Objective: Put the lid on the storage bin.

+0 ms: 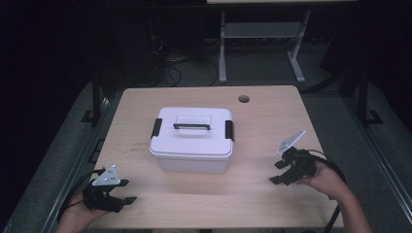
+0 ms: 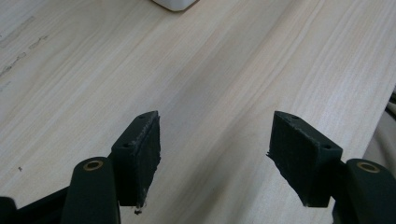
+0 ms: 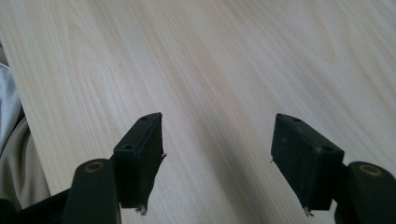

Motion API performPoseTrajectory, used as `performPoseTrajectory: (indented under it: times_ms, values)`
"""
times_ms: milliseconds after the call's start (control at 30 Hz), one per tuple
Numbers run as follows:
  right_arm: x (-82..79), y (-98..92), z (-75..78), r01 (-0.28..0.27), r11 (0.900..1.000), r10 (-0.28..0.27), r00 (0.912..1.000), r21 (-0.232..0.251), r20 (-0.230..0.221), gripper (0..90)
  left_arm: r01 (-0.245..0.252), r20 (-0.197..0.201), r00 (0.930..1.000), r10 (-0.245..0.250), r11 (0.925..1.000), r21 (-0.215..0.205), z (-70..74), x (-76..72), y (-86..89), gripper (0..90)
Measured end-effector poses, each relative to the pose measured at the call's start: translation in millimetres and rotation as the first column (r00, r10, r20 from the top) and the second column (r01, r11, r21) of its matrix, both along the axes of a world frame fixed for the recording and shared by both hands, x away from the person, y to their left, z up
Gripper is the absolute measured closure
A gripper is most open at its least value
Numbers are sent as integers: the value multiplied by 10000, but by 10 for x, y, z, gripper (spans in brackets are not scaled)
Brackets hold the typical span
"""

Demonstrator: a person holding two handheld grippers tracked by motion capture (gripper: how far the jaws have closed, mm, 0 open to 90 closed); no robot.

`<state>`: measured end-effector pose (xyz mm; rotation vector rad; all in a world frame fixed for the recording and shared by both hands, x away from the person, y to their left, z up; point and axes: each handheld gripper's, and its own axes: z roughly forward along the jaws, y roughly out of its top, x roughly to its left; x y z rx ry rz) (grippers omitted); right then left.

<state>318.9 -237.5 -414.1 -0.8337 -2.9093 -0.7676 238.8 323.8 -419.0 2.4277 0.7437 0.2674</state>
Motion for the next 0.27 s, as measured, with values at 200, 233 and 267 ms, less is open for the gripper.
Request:
performPoseTrajectory:
  times_ms: [200, 233, 267]
  values:
    - [-99, -22, -1, 10, 10000, -11, 9999, 75, 133, 333, 5, 16, 10000, -5, 10000, -20, 5, -2, -6, 337]
    - [-113, -28, 0, -6, 10000, 5, 9999, 84, 164, 333, 15, 17, 10000, -15, 10000, -18, 7, -1, -8, 337]
    - [-127, -31, 0, -10, 10000, 8, 9998, 91, 181, 333, 24, 23, 10000, -24, 10000, -22, 8, -2, -10, 338]
